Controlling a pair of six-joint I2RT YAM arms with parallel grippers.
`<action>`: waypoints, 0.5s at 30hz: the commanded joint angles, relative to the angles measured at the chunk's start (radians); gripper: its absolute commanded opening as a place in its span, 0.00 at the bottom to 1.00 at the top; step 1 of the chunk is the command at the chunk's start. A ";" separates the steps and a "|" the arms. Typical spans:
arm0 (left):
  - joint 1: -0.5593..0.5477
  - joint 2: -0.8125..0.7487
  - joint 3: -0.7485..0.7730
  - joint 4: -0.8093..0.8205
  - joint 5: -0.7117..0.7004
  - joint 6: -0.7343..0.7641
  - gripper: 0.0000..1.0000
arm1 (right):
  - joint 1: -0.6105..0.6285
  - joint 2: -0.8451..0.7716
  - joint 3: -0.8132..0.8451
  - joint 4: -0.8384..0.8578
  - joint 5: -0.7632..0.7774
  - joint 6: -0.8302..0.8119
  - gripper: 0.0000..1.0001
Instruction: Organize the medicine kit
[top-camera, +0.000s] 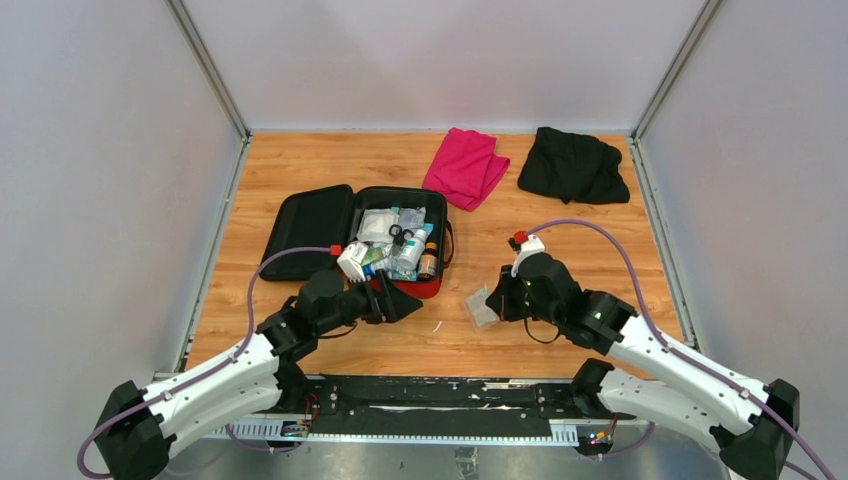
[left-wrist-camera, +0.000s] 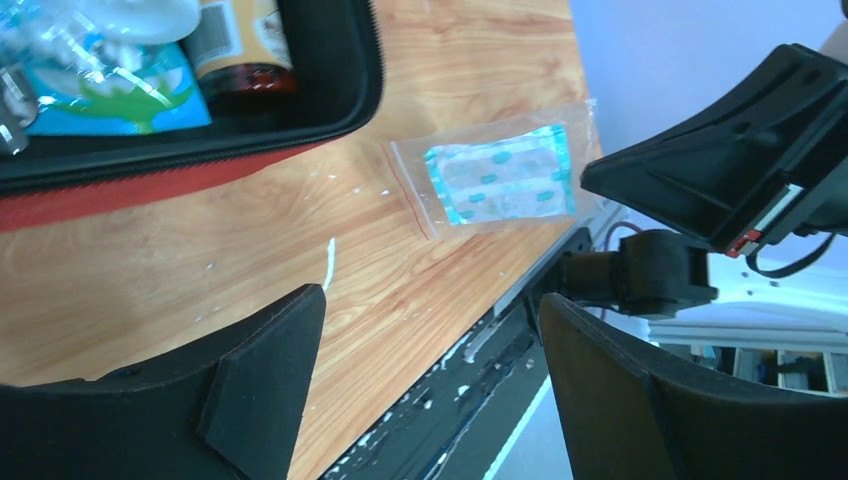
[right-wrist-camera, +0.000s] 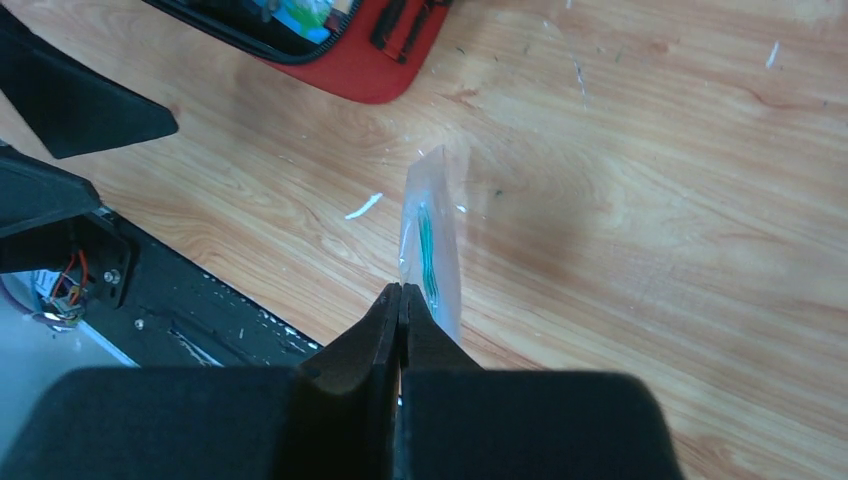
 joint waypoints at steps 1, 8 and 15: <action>-0.011 -0.018 0.038 0.077 0.022 0.040 0.85 | -0.014 -0.020 0.069 -0.029 -0.025 -0.051 0.00; -0.011 -0.034 0.036 0.082 0.036 0.120 0.87 | -0.014 0.008 0.166 -0.040 -0.125 -0.108 0.00; -0.011 -0.009 0.126 0.076 0.078 0.351 0.87 | -0.014 0.039 0.247 -0.087 -0.231 -0.209 0.00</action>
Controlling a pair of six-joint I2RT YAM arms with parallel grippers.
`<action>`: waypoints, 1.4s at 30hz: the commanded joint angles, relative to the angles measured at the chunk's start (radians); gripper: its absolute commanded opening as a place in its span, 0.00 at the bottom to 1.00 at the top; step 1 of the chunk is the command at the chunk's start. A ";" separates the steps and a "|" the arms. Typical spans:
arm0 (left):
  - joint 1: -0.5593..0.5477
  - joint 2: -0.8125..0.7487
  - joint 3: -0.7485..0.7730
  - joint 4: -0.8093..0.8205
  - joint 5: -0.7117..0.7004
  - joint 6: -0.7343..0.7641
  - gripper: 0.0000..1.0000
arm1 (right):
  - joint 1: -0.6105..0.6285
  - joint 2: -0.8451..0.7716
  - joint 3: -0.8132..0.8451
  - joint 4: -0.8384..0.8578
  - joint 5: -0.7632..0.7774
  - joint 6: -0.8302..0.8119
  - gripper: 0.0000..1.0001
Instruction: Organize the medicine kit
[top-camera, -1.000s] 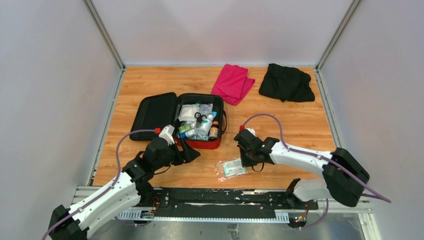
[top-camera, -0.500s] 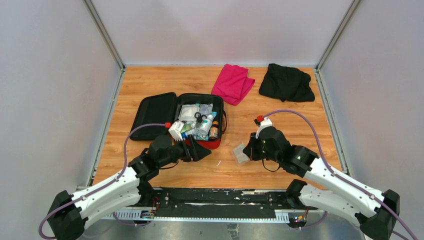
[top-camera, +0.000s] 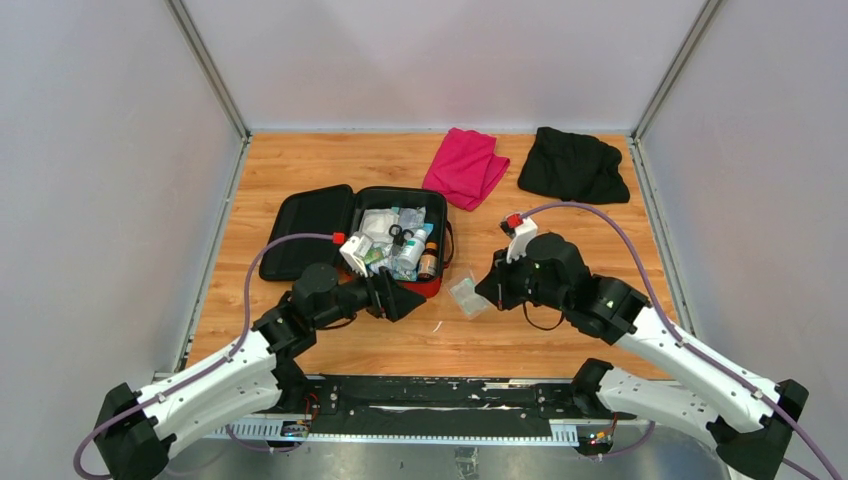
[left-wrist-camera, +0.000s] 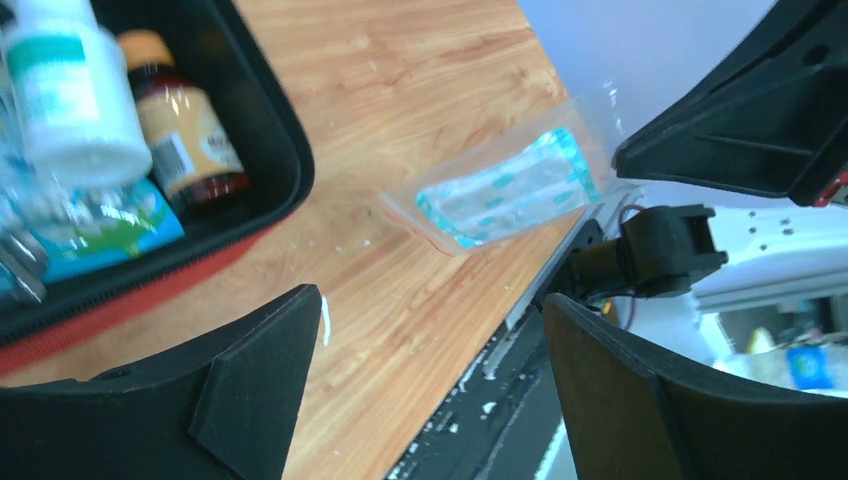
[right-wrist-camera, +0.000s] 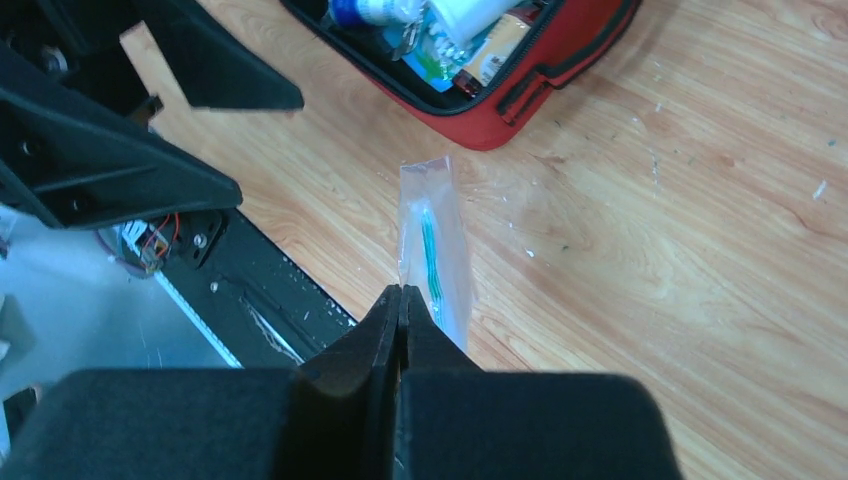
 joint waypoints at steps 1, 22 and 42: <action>-0.011 0.000 0.082 0.030 0.038 0.220 0.87 | -0.012 0.013 0.072 -0.075 -0.106 -0.112 0.00; -0.108 0.139 0.251 0.088 0.456 0.911 0.74 | -0.011 0.083 0.282 -0.185 -0.425 -0.347 0.00; -0.147 0.286 0.317 0.141 0.446 0.787 0.00 | -0.011 0.002 0.242 -0.148 -0.380 -0.365 0.02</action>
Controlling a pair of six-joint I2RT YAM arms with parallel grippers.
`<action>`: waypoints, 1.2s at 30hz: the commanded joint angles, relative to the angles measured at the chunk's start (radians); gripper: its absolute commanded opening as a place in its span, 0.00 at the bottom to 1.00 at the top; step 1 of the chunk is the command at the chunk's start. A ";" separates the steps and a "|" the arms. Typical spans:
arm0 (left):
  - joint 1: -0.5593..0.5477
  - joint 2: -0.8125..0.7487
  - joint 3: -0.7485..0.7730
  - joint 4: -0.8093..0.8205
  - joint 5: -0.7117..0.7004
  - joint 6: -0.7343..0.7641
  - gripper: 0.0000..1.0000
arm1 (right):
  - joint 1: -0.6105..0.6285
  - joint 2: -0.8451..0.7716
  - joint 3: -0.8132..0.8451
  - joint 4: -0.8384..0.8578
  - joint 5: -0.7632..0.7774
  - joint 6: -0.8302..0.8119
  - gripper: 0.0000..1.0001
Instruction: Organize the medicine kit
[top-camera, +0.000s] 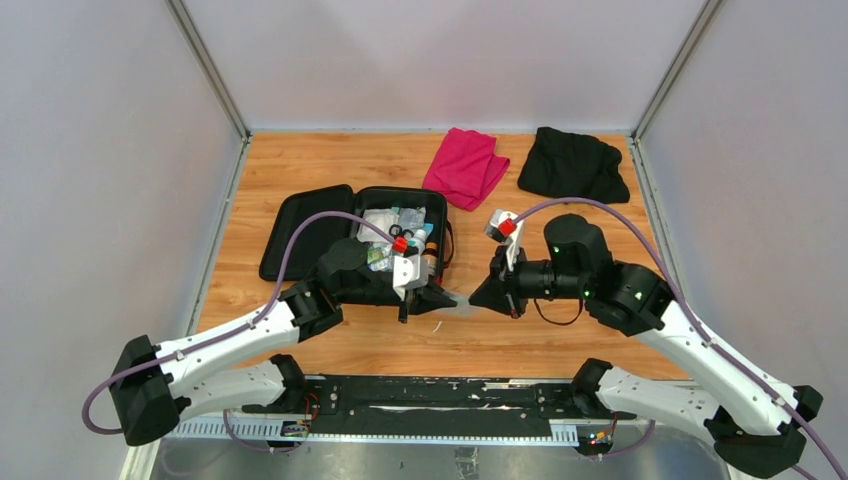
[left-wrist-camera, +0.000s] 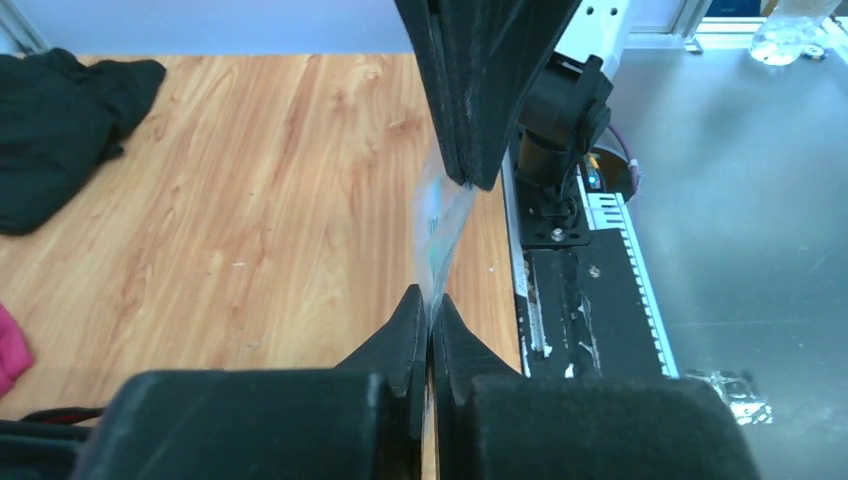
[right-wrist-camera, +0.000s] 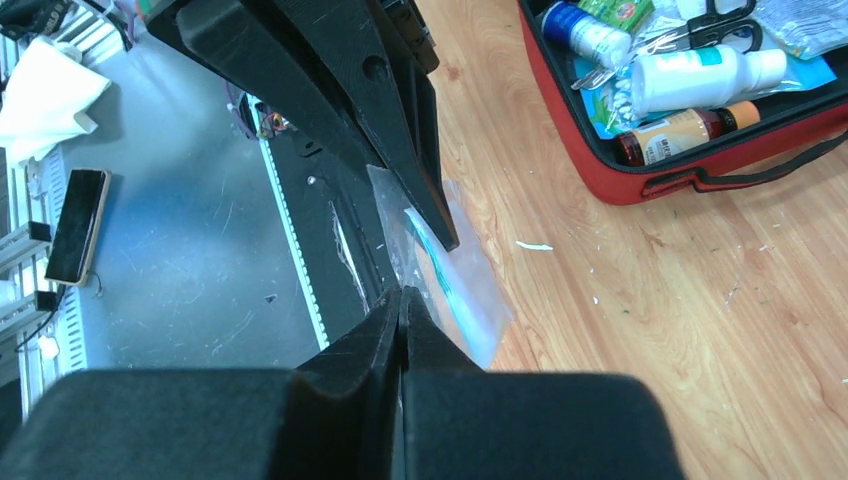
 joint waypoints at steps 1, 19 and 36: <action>-0.009 -0.003 0.019 0.029 -0.034 -0.031 0.00 | -0.010 -0.065 -0.013 0.013 0.059 -0.021 0.13; -0.009 -0.304 -0.202 0.581 -0.177 -0.533 0.00 | -0.009 -0.324 -0.148 0.369 -0.050 -0.002 0.67; -0.009 -0.224 -0.213 0.803 -0.138 -0.613 0.00 | -0.009 -0.163 -0.189 0.583 -0.195 0.036 0.46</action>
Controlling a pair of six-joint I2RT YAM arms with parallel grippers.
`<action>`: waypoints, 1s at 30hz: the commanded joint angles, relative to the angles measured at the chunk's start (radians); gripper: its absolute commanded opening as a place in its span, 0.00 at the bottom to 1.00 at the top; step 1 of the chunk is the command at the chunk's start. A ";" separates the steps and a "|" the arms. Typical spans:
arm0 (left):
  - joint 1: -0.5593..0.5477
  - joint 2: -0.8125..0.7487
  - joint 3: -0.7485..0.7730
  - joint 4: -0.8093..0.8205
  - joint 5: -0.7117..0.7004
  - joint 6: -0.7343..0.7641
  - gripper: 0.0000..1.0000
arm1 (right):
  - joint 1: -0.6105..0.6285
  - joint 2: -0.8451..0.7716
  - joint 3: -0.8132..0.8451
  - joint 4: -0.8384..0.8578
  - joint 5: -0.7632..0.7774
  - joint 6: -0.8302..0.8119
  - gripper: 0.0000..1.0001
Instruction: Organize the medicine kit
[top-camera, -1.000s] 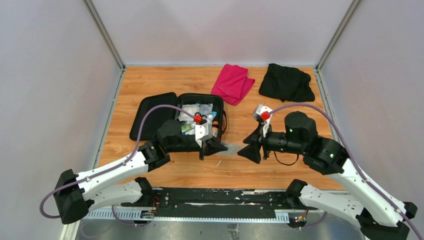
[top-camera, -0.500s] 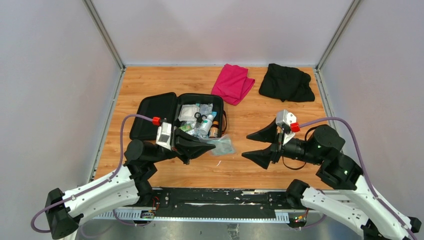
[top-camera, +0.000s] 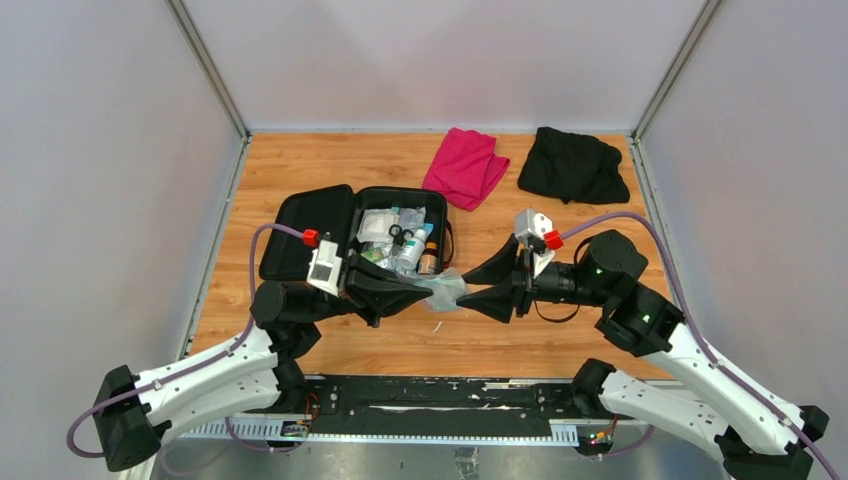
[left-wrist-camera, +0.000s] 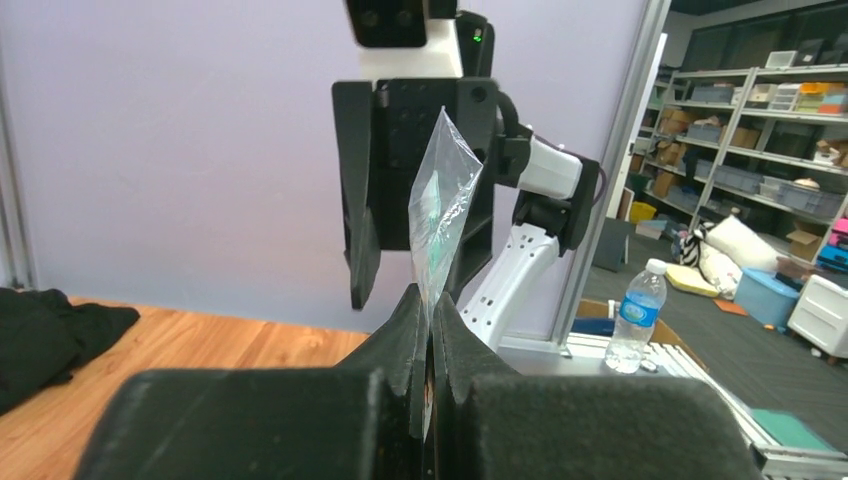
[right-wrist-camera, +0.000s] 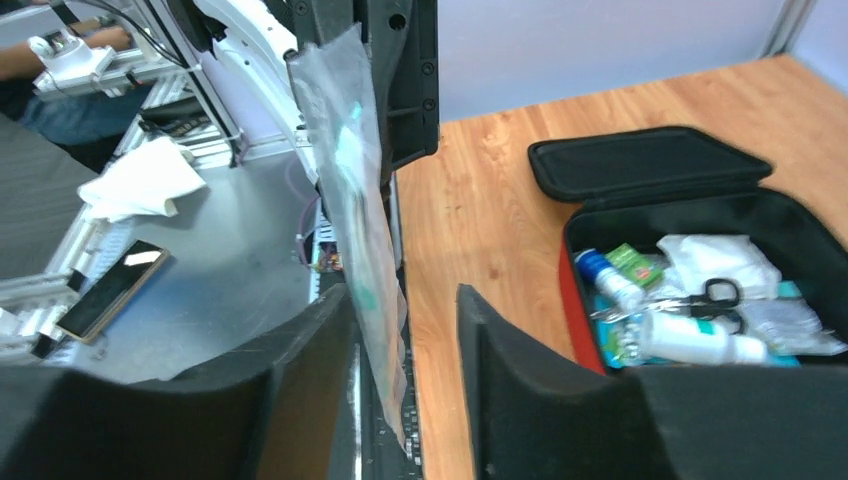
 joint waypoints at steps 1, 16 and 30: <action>-0.005 0.015 -0.016 0.120 -0.001 -0.029 0.00 | -0.009 0.012 -0.023 0.071 -0.033 0.031 0.39; -0.005 -0.142 -0.065 -0.284 -0.403 0.030 0.98 | -0.010 -0.085 -0.009 -0.134 0.427 0.082 0.00; 0.342 -0.103 0.079 -1.044 -0.616 -0.289 1.00 | -0.010 -0.008 -0.018 -0.391 0.825 0.159 0.00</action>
